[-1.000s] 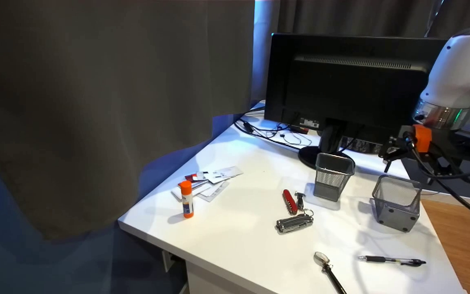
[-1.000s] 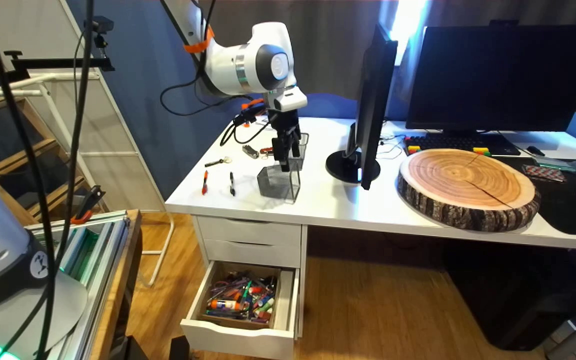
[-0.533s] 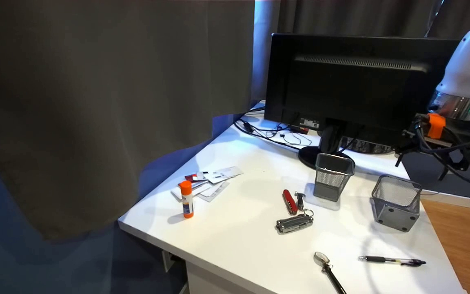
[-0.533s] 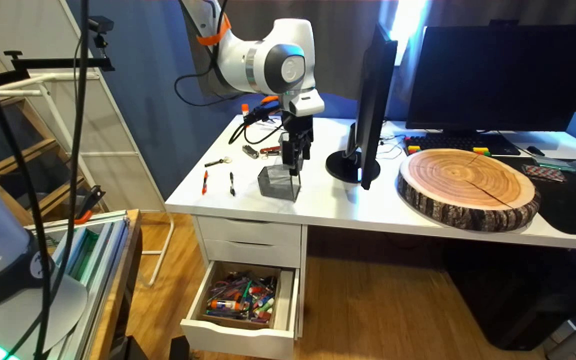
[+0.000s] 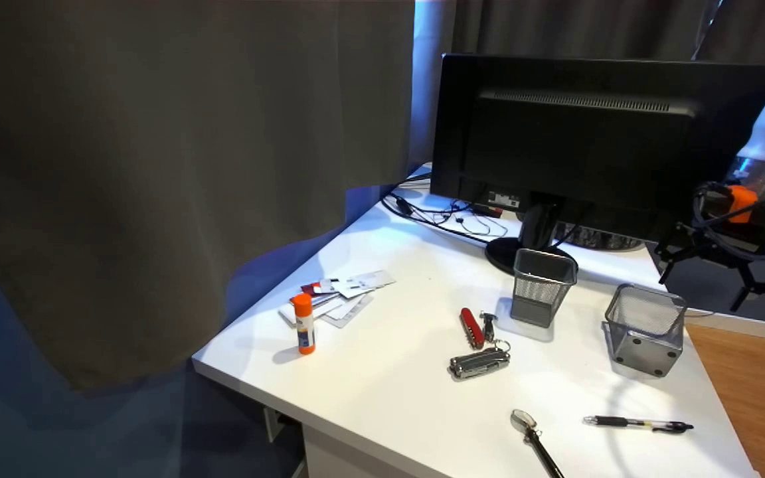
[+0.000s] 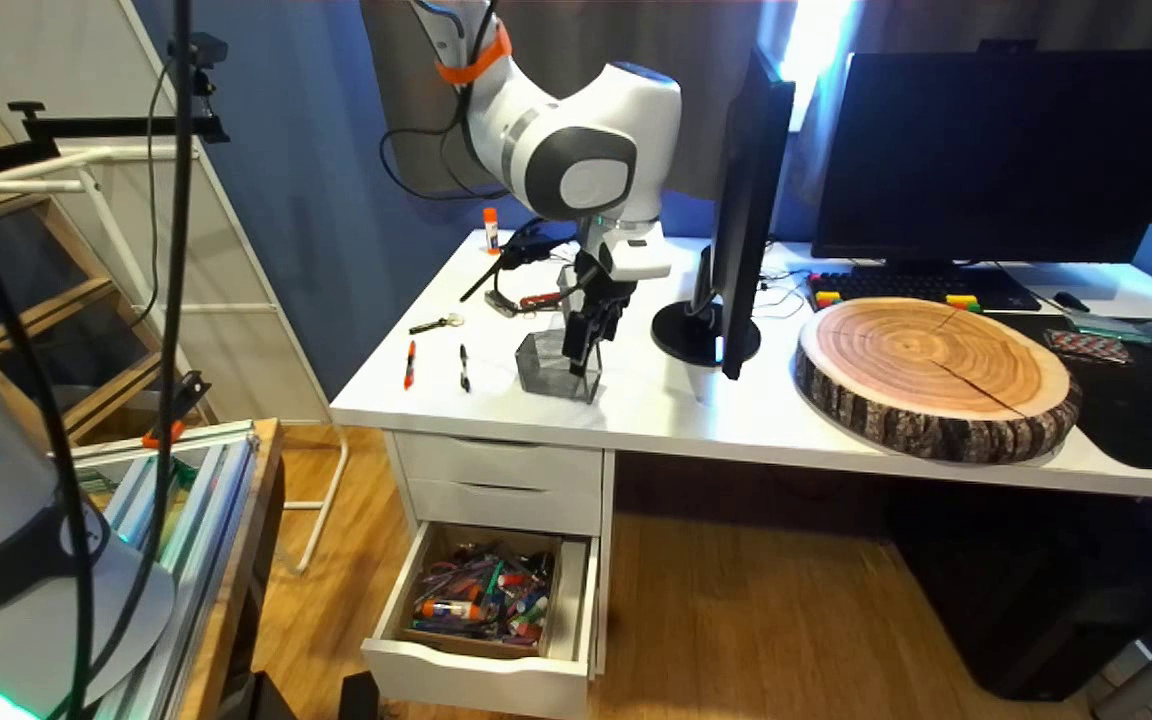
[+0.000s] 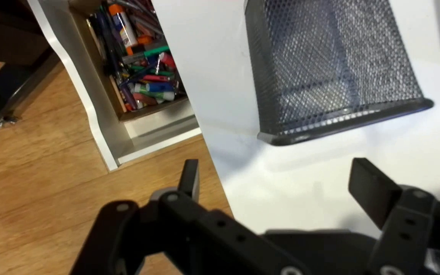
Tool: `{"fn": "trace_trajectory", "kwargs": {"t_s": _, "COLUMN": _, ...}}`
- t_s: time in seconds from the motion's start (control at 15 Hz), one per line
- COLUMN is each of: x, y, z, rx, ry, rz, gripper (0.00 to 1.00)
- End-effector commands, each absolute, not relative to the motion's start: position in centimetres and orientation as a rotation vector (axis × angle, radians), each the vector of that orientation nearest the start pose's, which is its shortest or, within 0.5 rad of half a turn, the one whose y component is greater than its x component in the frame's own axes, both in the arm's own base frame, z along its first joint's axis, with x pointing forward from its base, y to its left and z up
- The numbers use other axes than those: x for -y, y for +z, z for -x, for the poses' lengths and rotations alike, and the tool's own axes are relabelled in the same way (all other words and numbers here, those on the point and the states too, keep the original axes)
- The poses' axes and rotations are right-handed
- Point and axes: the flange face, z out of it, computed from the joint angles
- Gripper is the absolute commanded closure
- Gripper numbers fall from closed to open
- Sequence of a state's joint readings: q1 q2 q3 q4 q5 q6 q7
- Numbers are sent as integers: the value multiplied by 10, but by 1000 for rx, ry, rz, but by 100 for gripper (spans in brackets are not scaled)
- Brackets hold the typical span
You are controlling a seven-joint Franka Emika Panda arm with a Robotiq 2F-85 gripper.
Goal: Turn the upside down gray pen holder the right way up and put it in the gray pen holder on the left, pick up the black pen and put it in the stacked gray pen holder
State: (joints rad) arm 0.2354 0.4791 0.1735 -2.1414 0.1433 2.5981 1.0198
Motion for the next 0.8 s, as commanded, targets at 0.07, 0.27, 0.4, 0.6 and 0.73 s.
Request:
{"fn": "trace_trajectory", "kwargs": {"t_s": 0.07, "x": -220, "y": 165, "z": -519, "rx": -1094, "ry": 353, "rz": 2728, "gripper": 0}}
{"fn": "trace_trajectory", "kwargs": {"t_s": 0.27, "x": -217, "y": 156, "z": -518, "rx": -1116, "ry": 402, "rz": 2690, "gripper": 0}}
{"fn": "trace_trajectory", "kwargs": {"t_s": 0.4, "x": -216, "y": 150, "z": -518, "rx": -1130, "ry": 436, "rz": 2670, "gripper": 0}}
{"fn": "trace_trajectory", "kwargs": {"t_s": 0.6, "x": -217, "y": 142, "z": -516, "rx": -1135, "ry": 507, "rz": 2637, "gripper": 32}}
{"fn": "trace_trajectory", "kwargs": {"t_s": 0.73, "x": -218, "y": 141, "z": -516, "rx": -1132, "ry": 555, "rz": 2593, "gripper": 48}}
